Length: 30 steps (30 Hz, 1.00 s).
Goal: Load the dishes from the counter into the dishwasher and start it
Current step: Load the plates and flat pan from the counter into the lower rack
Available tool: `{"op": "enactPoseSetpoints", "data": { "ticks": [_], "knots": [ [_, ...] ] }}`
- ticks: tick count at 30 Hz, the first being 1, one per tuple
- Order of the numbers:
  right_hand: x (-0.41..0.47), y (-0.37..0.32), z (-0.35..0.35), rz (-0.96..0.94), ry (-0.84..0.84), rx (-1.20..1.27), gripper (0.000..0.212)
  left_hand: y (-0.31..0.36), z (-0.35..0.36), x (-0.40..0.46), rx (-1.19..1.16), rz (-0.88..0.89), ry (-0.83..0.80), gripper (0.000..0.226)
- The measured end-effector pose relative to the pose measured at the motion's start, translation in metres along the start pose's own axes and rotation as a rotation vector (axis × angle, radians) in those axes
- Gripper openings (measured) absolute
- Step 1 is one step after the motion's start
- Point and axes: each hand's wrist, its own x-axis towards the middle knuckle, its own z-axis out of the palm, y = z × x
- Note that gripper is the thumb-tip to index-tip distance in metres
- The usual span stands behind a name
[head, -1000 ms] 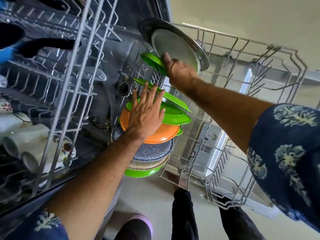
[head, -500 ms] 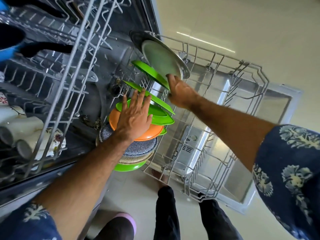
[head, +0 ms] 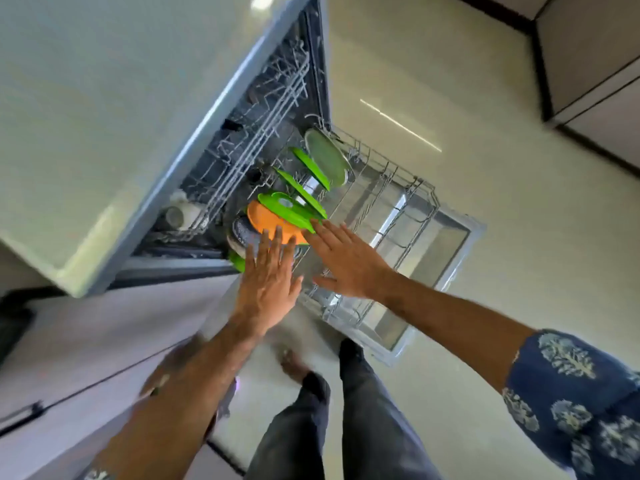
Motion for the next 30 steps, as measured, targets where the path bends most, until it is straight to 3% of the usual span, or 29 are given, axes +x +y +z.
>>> {"op": "enactPoseSetpoints", "data": {
  "ticks": [6, 15, 21, 30],
  "knots": [
    [-0.059, -0.094, -0.042, -0.166, 0.037, -0.042, 0.089, -0.003, -0.057, -0.141, -0.056, -0.116, 0.029, 0.080],
    [-0.044, -0.303, -0.093, -0.501, 0.142, -0.220, 0.089, -0.085, -0.094, -0.345, -0.126, -0.521, 0.248, 0.076],
    [-0.028, -0.462, -0.097, -0.765, 0.155, -0.366, 0.086, -0.142, -0.077, -0.498, -0.130, -0.786, 0.347, 0.072],
    [0.021, -0.682, -0.073, -1.063, 0.087, -0.384, 0.077, -0.238, -0.021, -0.687, -0.261, -1.311, 0.293, 0.071]
  ]
}}
